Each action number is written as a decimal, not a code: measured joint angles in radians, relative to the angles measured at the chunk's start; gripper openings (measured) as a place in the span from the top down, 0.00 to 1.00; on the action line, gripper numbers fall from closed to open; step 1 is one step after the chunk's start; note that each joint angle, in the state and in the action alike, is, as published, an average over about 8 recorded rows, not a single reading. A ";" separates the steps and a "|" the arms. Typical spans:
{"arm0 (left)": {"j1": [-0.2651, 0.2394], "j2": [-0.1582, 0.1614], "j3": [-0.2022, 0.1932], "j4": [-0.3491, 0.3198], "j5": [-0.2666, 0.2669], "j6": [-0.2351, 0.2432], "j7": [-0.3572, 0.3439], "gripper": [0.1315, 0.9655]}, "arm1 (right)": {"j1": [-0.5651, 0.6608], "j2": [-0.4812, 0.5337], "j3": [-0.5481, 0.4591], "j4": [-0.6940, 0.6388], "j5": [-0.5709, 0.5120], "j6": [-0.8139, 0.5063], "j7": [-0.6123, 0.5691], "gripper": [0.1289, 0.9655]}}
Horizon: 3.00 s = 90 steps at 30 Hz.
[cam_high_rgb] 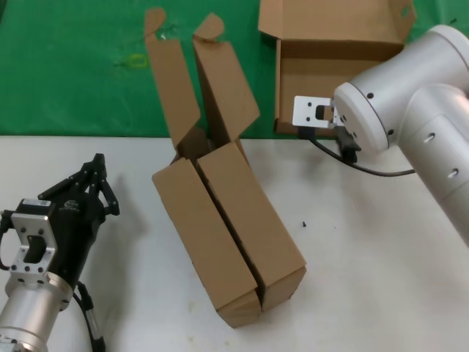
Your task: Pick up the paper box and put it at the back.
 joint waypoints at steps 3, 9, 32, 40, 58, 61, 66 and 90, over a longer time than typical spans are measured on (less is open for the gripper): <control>0.000 0.000 0.000 0.000 0.000 0.000 0.000 0.99 | 0.001 -0.003 -0.004 -0.003 -0.002 0.001 0.002 0.91; 0.000 0.000 0.000 0.000 0.000 0.000 0.000 0.99 | 0.005 -0.008 -0.011 -0.002 -0.010 -0.004 0.006 0.84; 0.000 0.000 0.000 0.000 0.000 0.000 0.000 0.99 | 0.007 -0.001 0.050 0.233 0.007 -0.073 0.055 0.34; 0.000 0.000 0.000 0.000 0.000 0.000 0.000 0.99 | -0.077 0.033 0.172 0.421 0.058 0.035 0.063 0.22; 0.000 0.000 0.000 0.000 0.000 0.000 0.000 0.92 | -0.241 0.071 0.314 0.507 0.286 0.258 -0.013 0.01; 0.000 0.000 0.000 0.000 0.000 0.000 0.000 0.91 | -0.278 0.078 0.327 0.509 0.343 0.300 -0.040 0.00; 0.000 0.000 0.000 0.000 0.000 0.000 0.000 0.86 | -0.341 0.089 0.350 0.511 0.439 0.373 -0.086 0.00; 0.000 0.000 0.000 0.000 0.000 0.000 0.000 0.26 | -0.648 0.145 0.463 0.525 0.910 0.724 -0.308 0.00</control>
